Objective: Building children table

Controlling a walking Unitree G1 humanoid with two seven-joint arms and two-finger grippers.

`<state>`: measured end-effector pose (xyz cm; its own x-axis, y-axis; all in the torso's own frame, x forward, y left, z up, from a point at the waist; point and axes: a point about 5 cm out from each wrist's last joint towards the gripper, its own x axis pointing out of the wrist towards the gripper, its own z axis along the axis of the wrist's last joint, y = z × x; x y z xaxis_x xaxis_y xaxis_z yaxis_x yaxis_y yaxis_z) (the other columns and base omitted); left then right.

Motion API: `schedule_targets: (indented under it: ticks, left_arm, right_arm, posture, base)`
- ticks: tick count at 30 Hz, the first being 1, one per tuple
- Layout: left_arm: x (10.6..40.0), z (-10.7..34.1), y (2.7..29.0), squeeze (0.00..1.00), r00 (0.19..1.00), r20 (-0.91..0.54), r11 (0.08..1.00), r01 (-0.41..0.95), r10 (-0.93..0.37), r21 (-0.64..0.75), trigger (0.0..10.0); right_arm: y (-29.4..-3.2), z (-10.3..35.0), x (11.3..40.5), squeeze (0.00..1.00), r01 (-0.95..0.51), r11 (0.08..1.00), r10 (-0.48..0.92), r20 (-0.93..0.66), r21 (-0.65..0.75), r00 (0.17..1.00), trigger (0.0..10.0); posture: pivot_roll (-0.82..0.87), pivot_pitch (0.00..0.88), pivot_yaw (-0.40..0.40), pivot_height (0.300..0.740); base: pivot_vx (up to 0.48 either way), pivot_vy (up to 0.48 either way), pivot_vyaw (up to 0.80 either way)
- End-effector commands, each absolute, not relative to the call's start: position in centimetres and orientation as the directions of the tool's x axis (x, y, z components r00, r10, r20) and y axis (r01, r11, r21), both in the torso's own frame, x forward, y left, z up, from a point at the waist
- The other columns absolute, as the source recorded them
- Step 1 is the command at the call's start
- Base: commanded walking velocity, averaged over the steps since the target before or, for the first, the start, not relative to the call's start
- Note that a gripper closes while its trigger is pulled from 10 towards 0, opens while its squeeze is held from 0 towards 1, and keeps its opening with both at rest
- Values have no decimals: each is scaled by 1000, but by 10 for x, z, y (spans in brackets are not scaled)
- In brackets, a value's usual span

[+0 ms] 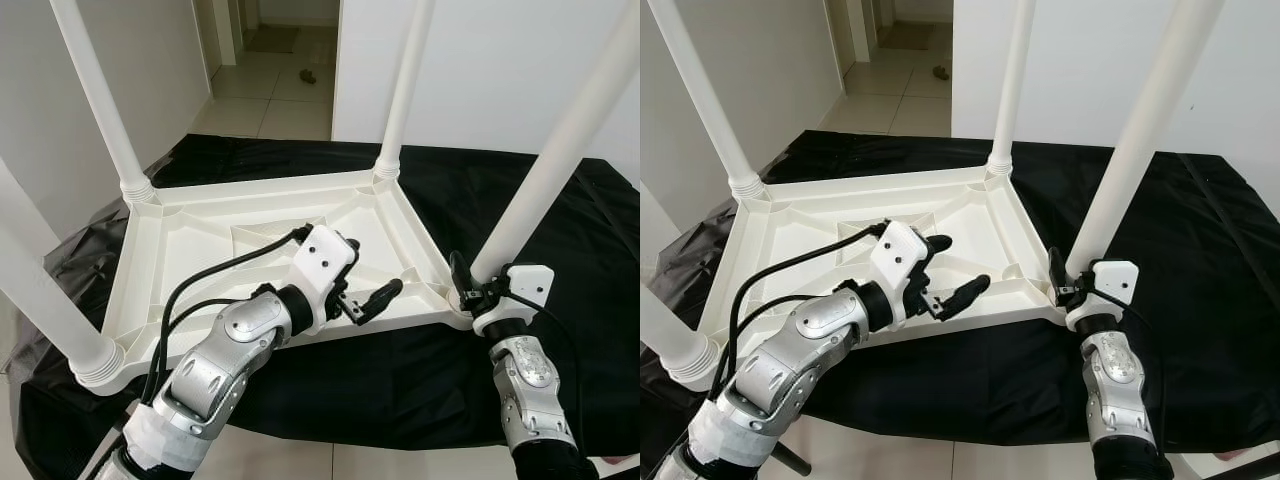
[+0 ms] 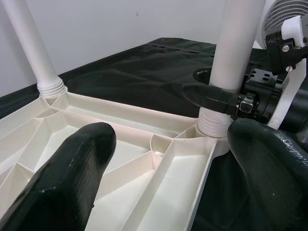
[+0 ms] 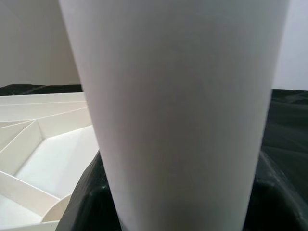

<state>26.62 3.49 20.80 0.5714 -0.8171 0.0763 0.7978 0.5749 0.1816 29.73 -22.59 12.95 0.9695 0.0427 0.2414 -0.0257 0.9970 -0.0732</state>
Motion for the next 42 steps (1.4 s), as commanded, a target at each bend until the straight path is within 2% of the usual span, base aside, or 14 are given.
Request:
schedule_targets:
  ticks: [1, 14, 42]
  left_arm:
    - [263, 209, 34, 0, 527, 62, 528, 827, -848, 192, 10000]
    - [261, 209, 32, 0, 519, 67, 521, 831, -852, 192, 10000]
    - [258, 207, 29, 0, 517, 70, 520, 834, -853, 184, 10000]
  right_arm:
    - [-231, 70, 284, 0, 14, 1000, -13, -67, 14, 998, 10000]
    - [-241, 72, 289, 0, -6, 1000, 4, -146, -12, 989, 10000]
    - [-262, 78, 294, 0, 27, 994, 1, -253, 106, 967, 10000]
  posture:
    - [95, 75, 74, 740]
    - [79, 62, 51, 740]
    - [71, 63, 32, 740]
  base:
    - [0, 0, 0]
    - [0, 0, 0]
    - [0, 0, 0]
